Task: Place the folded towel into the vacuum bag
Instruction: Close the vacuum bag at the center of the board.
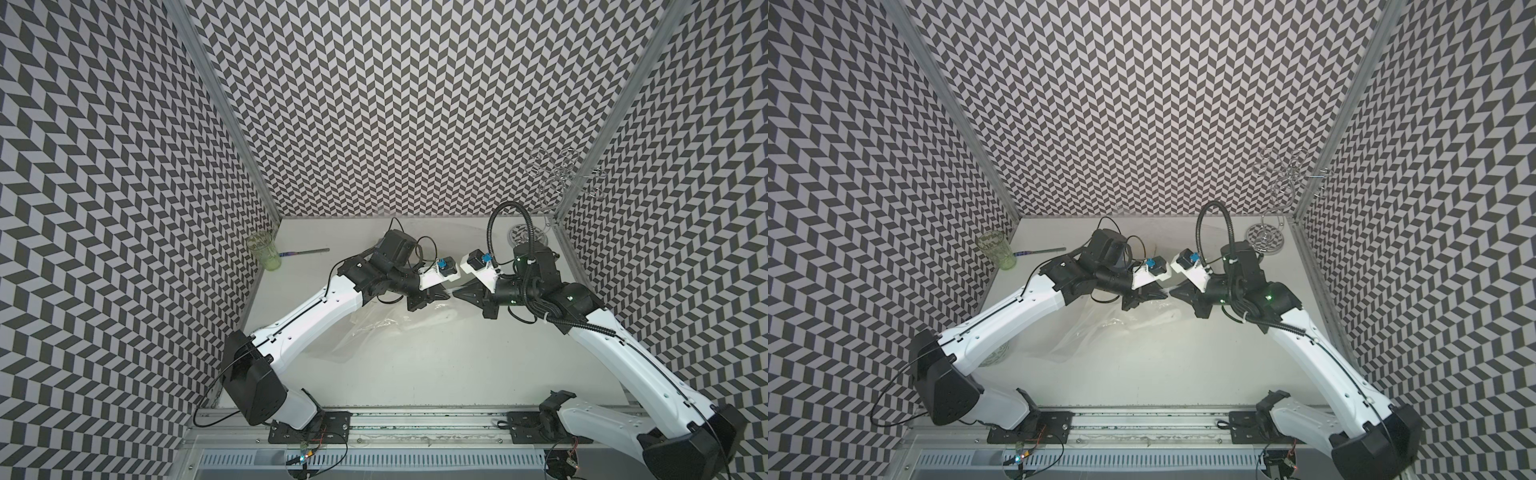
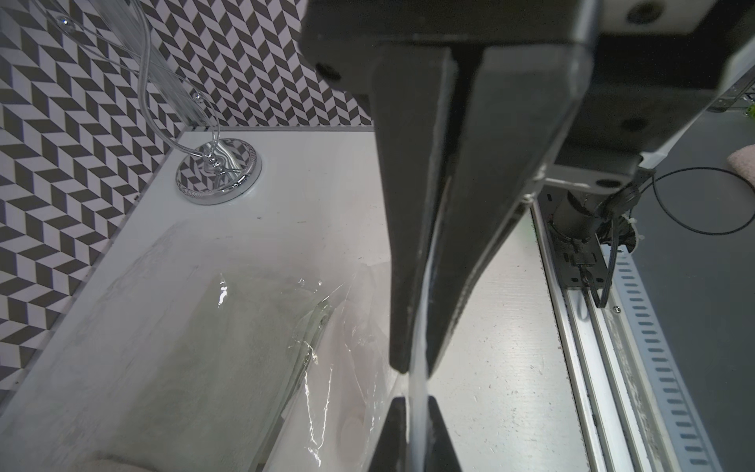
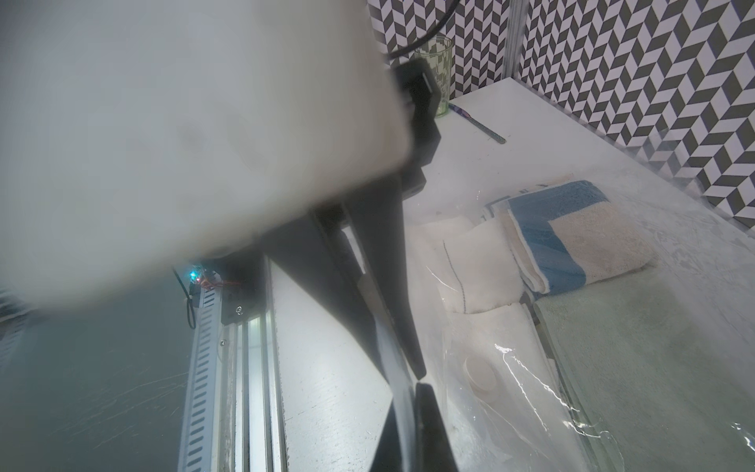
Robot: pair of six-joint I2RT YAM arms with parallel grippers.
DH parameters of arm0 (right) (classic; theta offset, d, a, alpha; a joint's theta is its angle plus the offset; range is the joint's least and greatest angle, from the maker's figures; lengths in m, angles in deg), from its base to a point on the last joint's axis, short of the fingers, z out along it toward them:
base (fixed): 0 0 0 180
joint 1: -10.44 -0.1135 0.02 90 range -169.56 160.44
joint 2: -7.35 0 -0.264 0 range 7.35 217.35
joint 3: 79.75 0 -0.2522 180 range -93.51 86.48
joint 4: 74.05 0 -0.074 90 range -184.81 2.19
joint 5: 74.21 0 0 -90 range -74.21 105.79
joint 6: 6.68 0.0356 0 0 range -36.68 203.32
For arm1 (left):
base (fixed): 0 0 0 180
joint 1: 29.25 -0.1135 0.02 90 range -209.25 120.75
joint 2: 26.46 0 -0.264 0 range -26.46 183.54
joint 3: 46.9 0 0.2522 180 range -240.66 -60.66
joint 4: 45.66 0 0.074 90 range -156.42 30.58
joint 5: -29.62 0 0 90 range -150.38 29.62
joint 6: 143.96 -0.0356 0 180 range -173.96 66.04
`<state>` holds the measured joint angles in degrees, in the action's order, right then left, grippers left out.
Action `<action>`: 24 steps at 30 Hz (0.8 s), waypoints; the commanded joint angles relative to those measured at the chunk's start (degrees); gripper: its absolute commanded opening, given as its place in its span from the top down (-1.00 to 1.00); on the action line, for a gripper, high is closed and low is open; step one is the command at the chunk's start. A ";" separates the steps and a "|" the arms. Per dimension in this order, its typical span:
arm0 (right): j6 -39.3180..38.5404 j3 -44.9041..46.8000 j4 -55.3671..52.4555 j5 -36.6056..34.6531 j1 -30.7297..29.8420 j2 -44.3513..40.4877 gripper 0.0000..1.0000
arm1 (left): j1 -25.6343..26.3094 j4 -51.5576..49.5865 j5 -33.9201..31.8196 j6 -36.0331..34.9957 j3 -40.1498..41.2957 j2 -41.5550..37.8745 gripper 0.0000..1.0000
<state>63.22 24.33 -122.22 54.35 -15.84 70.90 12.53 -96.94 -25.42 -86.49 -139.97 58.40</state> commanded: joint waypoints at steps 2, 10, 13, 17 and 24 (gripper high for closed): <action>-0.62 -3.74 0.46 -6.32 2.46 -3.59 1.00 | -1.44 -7.52 -3.83 -0.81 1.57 -2.19 0.85; -2.10 -3.15 -1.22 -11.06 2.63 -5.40 1.00 | 0.83 -13.28 -6.07 -1.05 -3.99 3.89 0.77; -2.88 -2.63 -1.70 -12.75 2.64 -5.71 1.00 | 1.68 -15.60 -7.56 -0.36 -6.04 4.85 0.64; -3.28 -2.45 -2.31 -13.69 2.64 -6.15 1.00 | 1.89 -16.13 -9.52 0.07 -6.89 4.92 0.58; -1.64 -0.60 -0.65 -8.47 2.64 -7.19 1.00 | 1.73 -14.66 -8.53 -0.21 -9.82 4.12 0.48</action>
<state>61.78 23.72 -127.21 42.83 -13.57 65.81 14.43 -110.49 -34.69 -86.67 -145.74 63.25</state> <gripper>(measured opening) 0.048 0.226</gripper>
